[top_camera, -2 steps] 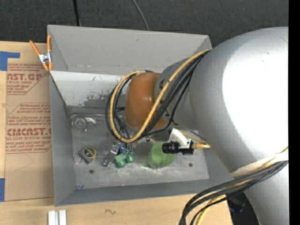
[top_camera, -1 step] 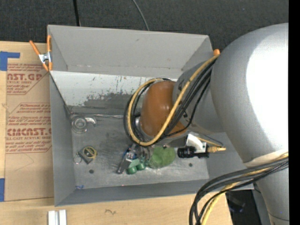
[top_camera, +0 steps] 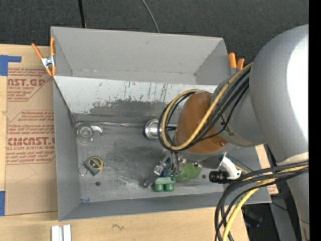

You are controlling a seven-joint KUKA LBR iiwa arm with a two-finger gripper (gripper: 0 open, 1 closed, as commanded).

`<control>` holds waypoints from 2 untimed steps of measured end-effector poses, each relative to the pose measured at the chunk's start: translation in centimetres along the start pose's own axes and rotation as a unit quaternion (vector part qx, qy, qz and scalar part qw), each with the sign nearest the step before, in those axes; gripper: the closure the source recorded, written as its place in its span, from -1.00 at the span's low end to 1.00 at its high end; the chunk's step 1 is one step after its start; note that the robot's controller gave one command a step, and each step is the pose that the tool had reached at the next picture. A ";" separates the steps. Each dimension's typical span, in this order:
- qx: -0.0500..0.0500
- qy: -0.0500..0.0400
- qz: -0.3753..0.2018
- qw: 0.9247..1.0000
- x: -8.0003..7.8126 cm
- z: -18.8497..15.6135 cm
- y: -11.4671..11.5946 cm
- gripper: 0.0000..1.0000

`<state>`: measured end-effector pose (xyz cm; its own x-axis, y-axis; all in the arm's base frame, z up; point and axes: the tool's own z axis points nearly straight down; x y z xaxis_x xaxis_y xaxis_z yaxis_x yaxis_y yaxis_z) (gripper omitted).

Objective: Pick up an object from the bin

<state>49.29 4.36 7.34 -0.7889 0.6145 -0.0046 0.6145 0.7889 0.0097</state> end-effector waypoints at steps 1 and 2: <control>0.002 0.002 0.100 0.995 -3.2 0.1 -4.3 -1.00; 0.003 0.005 0.099 0.995 -3.1 0.0 -4.3 1.00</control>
Offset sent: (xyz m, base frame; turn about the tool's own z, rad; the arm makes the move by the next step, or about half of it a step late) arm -0.0033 -0.0562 -0.0029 0.2025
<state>49.07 -0.91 7.35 -0.6520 0.7582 0.0058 0.7582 0.6520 0.0036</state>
